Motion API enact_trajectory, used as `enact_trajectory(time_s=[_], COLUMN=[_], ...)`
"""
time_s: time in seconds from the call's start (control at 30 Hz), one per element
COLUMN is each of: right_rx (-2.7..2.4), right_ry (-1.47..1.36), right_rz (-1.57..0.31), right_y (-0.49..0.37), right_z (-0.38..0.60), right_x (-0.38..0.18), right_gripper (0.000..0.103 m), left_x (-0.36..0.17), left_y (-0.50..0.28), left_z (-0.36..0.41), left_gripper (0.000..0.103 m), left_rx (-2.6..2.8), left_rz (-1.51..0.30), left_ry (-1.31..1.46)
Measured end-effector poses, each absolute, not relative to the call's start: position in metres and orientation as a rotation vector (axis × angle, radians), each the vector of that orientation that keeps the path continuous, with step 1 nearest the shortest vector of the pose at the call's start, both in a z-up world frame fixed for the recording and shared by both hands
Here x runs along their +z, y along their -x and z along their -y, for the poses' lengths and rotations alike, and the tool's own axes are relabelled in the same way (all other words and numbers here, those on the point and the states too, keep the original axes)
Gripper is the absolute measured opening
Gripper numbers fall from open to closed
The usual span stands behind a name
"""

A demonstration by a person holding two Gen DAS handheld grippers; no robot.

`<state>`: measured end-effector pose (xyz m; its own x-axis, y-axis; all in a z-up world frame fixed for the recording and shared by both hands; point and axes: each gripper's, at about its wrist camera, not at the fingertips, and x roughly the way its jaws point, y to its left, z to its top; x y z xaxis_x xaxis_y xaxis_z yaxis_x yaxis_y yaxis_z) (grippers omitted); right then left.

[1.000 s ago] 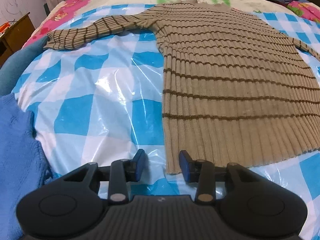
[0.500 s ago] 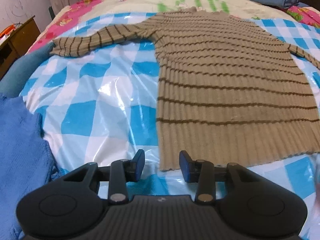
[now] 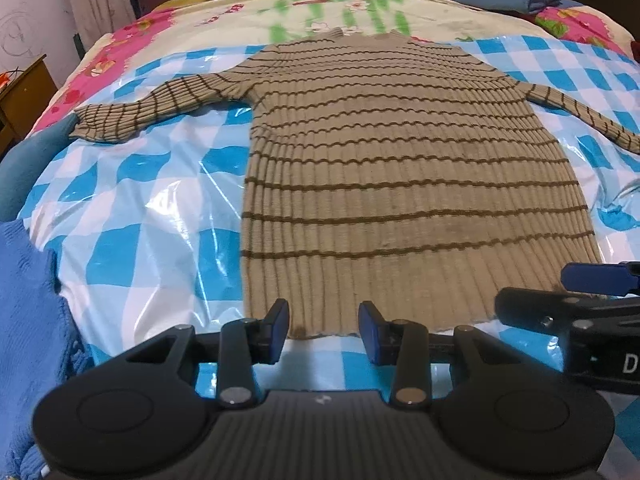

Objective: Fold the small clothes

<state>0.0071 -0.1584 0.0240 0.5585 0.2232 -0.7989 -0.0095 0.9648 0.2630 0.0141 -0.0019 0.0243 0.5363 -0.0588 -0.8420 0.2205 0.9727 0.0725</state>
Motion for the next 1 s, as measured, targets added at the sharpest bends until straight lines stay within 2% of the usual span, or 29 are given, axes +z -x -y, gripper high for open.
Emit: enact_trajectory(time_s=[0.2,1.0], right_rx=[0.138,0.125], right_ry=[-0.266,-0.305], right_rz=[-0.979,-0.974], right_y=[-0.006,0.01], right_z=[0.16,0.181], right_x=[0.021,0.025], right_gripper=[0.075,0.076], left_x=[0.023,0.039], left_y=[-0.013,0.0], left_z=[0.008,0.036], left_gripper=[0.046,0.048], left_rx=[-0.168,-0.144], left_rz=[-0.994,-0.965], left_ry=[-0.198,-0.284])
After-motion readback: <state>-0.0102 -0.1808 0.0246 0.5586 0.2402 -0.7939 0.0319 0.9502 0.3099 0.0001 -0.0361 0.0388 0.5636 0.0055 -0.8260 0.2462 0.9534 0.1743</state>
